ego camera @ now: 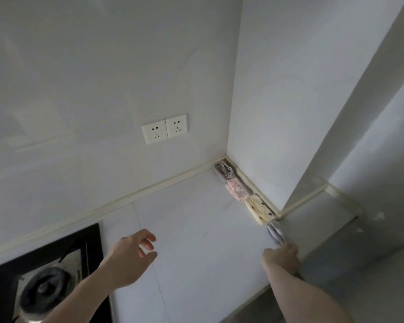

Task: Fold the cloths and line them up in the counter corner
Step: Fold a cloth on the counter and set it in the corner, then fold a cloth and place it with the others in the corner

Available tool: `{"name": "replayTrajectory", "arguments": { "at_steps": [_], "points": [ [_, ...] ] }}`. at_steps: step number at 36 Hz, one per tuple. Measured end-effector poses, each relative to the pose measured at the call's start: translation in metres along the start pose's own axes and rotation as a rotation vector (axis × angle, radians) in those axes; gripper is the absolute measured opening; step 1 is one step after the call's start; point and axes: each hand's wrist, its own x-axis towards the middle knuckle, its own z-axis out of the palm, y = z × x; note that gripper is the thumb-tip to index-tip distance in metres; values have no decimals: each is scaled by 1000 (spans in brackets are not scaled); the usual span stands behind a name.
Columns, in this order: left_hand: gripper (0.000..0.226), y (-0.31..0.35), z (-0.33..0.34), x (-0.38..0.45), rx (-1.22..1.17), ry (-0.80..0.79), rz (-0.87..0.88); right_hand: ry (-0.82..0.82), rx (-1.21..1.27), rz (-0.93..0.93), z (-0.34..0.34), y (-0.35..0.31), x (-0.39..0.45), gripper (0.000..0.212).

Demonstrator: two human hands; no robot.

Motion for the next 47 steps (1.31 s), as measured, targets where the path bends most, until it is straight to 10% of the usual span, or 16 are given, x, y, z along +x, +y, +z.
{"name": "replayTrajectory", "arguments": {
  "at_steps": [24, 47],
  "points": [
    [18, 6, 22, -1, -62, -52, -28, -116, -37, -66, 11, -27, -17, 65],
    [35, -149, 2, -193, -219, 263, -336, -949, -253, -1230, 30, -90, -326, 47]
  ]
}}
